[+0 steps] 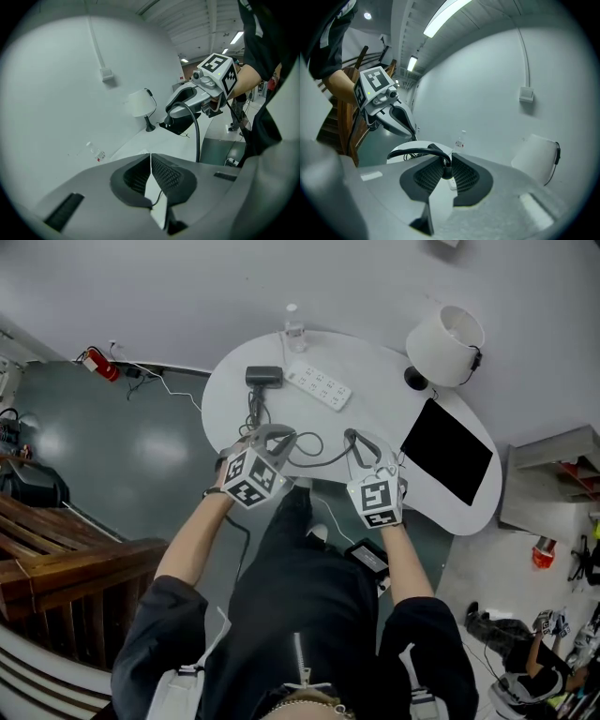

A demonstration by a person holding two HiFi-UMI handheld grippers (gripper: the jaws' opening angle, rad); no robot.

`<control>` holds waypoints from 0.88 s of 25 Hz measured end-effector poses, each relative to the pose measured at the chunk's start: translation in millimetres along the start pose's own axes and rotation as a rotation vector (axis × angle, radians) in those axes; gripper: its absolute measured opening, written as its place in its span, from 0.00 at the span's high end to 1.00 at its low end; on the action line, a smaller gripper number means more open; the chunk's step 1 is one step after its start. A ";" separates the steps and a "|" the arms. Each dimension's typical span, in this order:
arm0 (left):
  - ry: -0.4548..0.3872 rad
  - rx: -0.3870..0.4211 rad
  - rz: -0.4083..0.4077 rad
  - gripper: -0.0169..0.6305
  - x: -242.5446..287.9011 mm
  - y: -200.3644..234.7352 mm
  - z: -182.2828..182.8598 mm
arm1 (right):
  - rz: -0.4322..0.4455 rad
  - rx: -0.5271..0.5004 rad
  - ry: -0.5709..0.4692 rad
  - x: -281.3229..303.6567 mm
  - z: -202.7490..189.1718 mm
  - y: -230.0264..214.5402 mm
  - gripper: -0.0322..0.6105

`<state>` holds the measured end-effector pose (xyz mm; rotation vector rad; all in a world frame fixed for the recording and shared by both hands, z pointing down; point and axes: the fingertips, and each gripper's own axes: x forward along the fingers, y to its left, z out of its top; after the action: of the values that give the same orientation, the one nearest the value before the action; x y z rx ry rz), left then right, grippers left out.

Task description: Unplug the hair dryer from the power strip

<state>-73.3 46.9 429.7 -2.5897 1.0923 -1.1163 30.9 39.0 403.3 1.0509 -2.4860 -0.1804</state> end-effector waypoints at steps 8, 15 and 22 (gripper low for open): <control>0.009 -0.005 0.001 0.95 -3.0 -0.7 -5.0 | 0.023 0.015 0.015 -1.1 -6.6 4.8 0.87; 0.015 -0.006 0.005 0.95 -3.0 1.4 -6.7 | 0.035 0.024 0.008 2.3 -3.2 4.9 0.87; 0.020 -0.017 0.000 0.95 3.4 2.6 -10.0 | 0.046 0.027 0.015 7.3 -6.1 1.2 0.87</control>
<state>-79.9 44.5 438.0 -2.5972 1.1106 -1.1402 28.2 35.0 411.6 1.0014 -2.5033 -0.1247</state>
